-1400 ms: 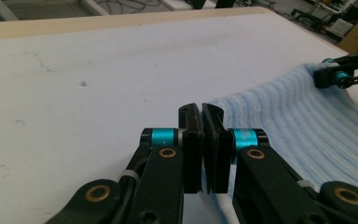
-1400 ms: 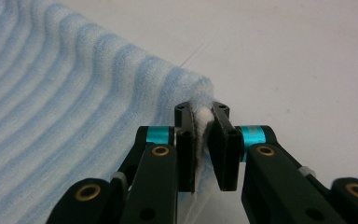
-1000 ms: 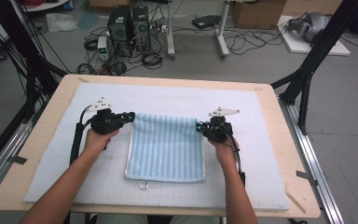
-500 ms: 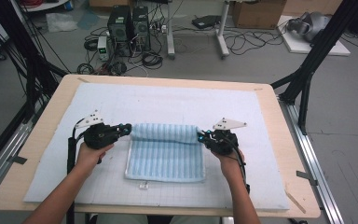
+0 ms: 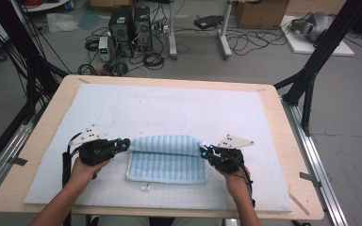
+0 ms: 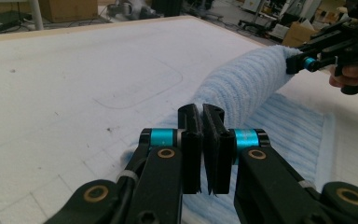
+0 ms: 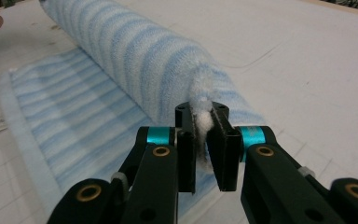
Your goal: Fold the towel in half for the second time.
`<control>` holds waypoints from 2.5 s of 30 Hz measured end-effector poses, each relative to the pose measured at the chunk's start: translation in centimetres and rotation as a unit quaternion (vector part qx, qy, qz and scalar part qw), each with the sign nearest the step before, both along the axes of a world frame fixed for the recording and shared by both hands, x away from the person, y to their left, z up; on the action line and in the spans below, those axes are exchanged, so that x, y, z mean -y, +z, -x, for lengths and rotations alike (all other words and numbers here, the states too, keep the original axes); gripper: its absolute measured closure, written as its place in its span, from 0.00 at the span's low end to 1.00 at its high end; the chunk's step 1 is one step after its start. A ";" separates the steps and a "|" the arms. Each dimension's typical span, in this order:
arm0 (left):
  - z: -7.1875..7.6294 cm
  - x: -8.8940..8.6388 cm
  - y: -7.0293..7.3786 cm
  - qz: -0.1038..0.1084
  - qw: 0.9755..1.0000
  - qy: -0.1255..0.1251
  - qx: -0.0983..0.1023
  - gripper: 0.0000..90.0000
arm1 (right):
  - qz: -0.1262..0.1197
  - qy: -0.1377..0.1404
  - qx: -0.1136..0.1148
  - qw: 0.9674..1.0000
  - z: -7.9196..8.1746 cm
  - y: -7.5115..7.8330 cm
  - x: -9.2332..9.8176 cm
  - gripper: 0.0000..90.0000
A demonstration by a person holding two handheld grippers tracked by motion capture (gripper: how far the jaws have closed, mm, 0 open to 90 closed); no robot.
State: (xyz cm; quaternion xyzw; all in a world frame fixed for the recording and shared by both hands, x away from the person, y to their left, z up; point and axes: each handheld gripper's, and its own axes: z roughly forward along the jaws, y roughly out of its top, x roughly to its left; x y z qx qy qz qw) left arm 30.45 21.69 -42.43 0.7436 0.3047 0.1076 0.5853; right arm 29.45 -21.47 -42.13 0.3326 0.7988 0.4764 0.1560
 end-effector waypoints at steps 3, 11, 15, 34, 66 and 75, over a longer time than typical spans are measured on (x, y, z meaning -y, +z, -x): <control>0.8 0.0 -0.5 -0.008 1.000 -0.004 -0.006 0.95 | 0.009 0.006 -0.001 1.000 0.7 -0.3 0.1 0.92; 2.6 -0.4 -0.6 -0.022 0.999 -0.033 -0.012 0.95 | 0.014 0.019 0.005 1.000 2.8 -0.2 0.4 0.93; 3.1 -0.6 -0.8 -0.024 0.999 -0.043 -0.020 0.95 | 0.015 0.022 -0.002 1.000 3.4 -0.2 0.5 0.93; -0.9 1.7 0.4 -0.011 0.999 0.017 -0.045 0.62 | 0.028 -0.056 -0.011 0.998 0.8 0.5 -1.4 0.53; -0.3 1.1 -0.9 -0.078 0.996 0.016 -0.047 0.59 | 0.012 0.026 -0.024 0.999 3.6 -0.4 -0.6 0.32; -2.4 -0.9 0.6 -0.003 0.998 0.065 -0.003 0.41 | 0.026 -0.074 0.016 0.997 0.6 1.2 1.6 0.19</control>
